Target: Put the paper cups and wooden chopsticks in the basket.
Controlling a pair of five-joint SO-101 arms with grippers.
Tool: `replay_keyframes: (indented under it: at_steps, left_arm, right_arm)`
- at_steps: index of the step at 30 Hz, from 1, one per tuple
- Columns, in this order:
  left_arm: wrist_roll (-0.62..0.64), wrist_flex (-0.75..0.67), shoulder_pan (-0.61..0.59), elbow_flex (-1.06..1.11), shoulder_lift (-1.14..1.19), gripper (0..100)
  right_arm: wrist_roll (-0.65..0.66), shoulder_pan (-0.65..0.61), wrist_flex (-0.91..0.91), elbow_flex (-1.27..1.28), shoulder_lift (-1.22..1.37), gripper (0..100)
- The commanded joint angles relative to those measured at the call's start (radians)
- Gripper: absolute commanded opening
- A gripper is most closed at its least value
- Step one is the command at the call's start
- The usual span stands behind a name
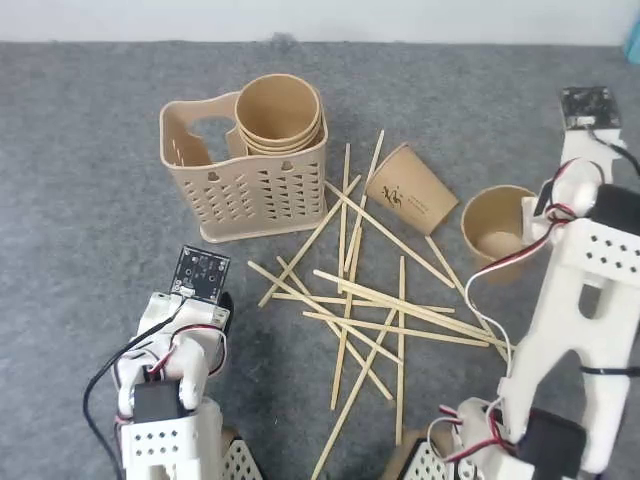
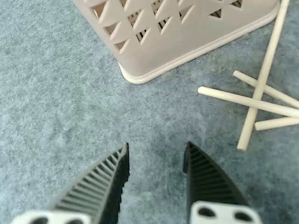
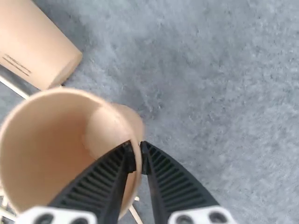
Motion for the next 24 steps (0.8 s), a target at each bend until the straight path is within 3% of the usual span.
replay_keyframes:
  at_steps: [1, 6, 11, 17, 24]
  left_arm:
    - [-0.011, 0.000, -0.009, -0.005, -0.020, 18]
    - [-0.012, -0.002, -0.009, -0.005, -0.020, 18]
    - [-0.012, -0.003, -0.008, -0.005, -0.020, 18]
    - [-0.012, -0.003, -0.008, -0.005, -0.020, 18]
    - [-0.012, -0.003, -0.008, -0.005, -0.020, 18]
  right_arm:
    - [-0.052, -0.047, 0.012, -0.081, -0.061, 0.8]
    - [-0.071, -0.157, 0.059, -0.144, -0.177, 0.8]
    - [-0.089, -0.366, 0.048, -0.183, -0.248, 0.8]
    - [-0.092, -0.572, -0.116, -0.318, -0.251, 0.9]
    - [-0.232, -0.700, -0.392, -0.345, -0.228, 0.9]
